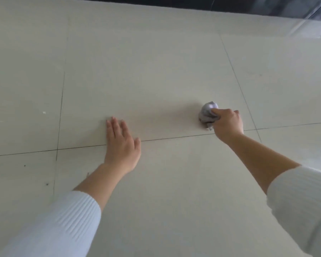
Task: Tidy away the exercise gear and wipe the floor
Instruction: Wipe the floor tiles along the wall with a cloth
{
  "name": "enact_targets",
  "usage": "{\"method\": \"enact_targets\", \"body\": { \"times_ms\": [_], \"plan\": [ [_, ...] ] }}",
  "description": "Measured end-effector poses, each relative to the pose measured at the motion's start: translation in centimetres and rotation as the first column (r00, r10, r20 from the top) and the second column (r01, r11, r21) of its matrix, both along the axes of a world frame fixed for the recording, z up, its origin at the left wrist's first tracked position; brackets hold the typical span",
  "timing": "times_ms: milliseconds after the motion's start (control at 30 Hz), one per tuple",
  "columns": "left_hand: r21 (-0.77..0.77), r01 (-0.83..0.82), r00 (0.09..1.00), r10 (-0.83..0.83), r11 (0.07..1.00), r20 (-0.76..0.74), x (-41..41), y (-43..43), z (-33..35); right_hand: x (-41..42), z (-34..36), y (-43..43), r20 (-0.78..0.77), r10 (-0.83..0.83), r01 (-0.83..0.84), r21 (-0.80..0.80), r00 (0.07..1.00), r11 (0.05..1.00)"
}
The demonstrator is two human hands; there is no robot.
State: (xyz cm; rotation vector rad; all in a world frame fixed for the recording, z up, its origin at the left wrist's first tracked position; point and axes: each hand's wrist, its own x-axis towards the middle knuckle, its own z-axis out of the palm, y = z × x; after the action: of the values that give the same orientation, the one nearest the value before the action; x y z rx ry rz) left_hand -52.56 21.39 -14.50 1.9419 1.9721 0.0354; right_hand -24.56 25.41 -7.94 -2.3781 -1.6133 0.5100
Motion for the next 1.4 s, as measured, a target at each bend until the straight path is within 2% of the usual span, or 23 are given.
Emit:
{"method": "enact_targets", "body": {
  "times_ms": [33,100,167,233,300,367,467,567,600,667,733,800,833,867,900,933,967,1000,1033,1100,1133,1233,1400],
  "plan": [
    [-0.005,0.023,1.0,-0.023,1.0,-0.009,0.8,-1.6,0.1,0.1,-0.9,0.1,0.023,-0.055,0.056,-0.035,0.998,0.998],
    [0.035,0.046,0.999,-0.046,0.998,0.006,1.8,-4.4,0.2,-1.1,-3.2,-1.2,-0.041,-0.044,0.045,0.011,0.998,0.999],
    [0.086,0.072,0.997,-0.074,0.994,0.013,1.4,-6.5,-0.1,-3.4,-4.9,-4.1,-0.175,0.107,-0.078,0.165,0.979,0.983],
    [0.112,0.125,0.992,-0.125,0.986,-0.008,0.3,-8.1,-0.3,-5.2,-5.4,-8.2,-0.251,0.319,-0.24,0.3,0.914,0.923],
    [0.107,0.144,0.99,-0.143,0.984,-0.017,-0.2,-9.6,-0.3,-6.1,-5.4,-13.0,-0.286,0.46,-0.344,0.373,0.841,0.861],
    [0.09,0.072,0.997,-0.071,0.993,-0.007,0.5,-10.7,-0.2,-6.6,-5.0,-17.6,-0.314,0.584,-0.448,0.41,0.749,0.795],
    [0.08,-0.072,0.997,0.069,0.994,0.029,3.2,-11.6,0.4,-5.7,-5.4,-23.5,-0.348,0.718,-0.602,0.392,0.602,0.695],
    [0.052,-0.085,0.996,0.084,0.995,0.022,4.4,-13.0,0.5,-4.0,-5.6,-26.0,-0.381,0.781,-0.74,0.285,0.495,0.609],
    [0.047,-0.07,0.997,0.069,0.996,0.019,4.4,-13.5,0.5,-3.4,-5.5,-25.7,-0.364,0.796,-0.769,0.258,0.484,0.586],
    [0.032,-0.039,0.999,0.039,0.999,0.017,4.3,-14.5,0.5,-2.1,-5.1,-23.9,-0.312,0.776,-0.743,0.243,0.548,0.623],
    [0.015,-0.016,1.0,0.016,1.0,0.009,4.2,-15.2,0.6,-1.0,-5.0,-21.5,-0.192,0.719,-0.674,0.254,0.668,0.694],
    [0.001,0.011,1.0,-0.011,1.0,0.015,4.2,-15.6,1.1,-0.4,-4.7,-19.7,-0.094,0.622,-0.599,0.19,0.777,0.778],
    [-0.009,0.017,1.0,-0.016,1.0,0.021,4.2,-15.7,1.4,-0.4,-4.3,-19.0,-0.121,0.576,-0.563,0.131,0.808,0.816],
    [-0.029,0.019,0.999,-0.018,0.999,0.033,4.2,-15.8,1.7,-0.3,-3.5,-18.5,-0.236,0.505,-0.507,0.058,0.83,0.86],
    [-0.041,0.02,0.999,-0.018,0.999,0.05,4.3,-15.7,1.7,-0.2,-2.5,-18.0,-0.425,0.372,-0.418,-0.018,0.825,0.908],
    [-0.052,0.021,0.998,-0.018,0.998,0.063,4.4,-15.7,1.8,-0.1,-1.4,-17.6,-0.609,0.198,-0.31,-0.084,0.768,0.947],
    [-0.065,0.024,0.997,-0.02,0.998,0.074,4.5,-15.8,1.9,0.2,-0.7,-17.3,-0.714,0.038,-0.19,-0.134,0.699,0.973],
    [-0.076,0.035,0.996,-0.028,0.997,0.086,4.8,-15.8,2.1,0.4,-0.5,-17.0,-0.726,-0.053,-0.096,-0.163,0.685,0.982],
    [-0.094,0.05,0.994,-0.041,0.994,0.101,5.2,-15.9,2.3,0.5,-0.4,-16.8,-0.666,-0.078,-0.052,-0.173,0.741,0.984],
    [-0.134,0.091,0.989,-0.074,0.987,0.126,5.9,-16.1,2.4,0.3,-0.8,-17.0,-0.475,-0.029,-0.073,-0.194,0.88,0.978],
    [-0.151,0.121,0.987,-0.103,0.981,0.123,6.3,-16.2,2.4,0.1,-1.1,-17.3,-0.401,0.015,-0.108,-0.21,0.916,0.972],
    [-0.205,0.202,0.979,-0.195,0.958,0.054,6.8,-16.3,1.8,-0.5,-1.3,-18.5,-0.38,0.112,-0.214,-0.239,0.918,0.947],
    [-0.241,0.232,0.968,-0.249,0.942,-0.041,6.6,-16.7,1.4,-0.9,-1.3,-19.1,-0.284,0.291,-0.347,-0.173,0.914,0.922]
  ]
}}
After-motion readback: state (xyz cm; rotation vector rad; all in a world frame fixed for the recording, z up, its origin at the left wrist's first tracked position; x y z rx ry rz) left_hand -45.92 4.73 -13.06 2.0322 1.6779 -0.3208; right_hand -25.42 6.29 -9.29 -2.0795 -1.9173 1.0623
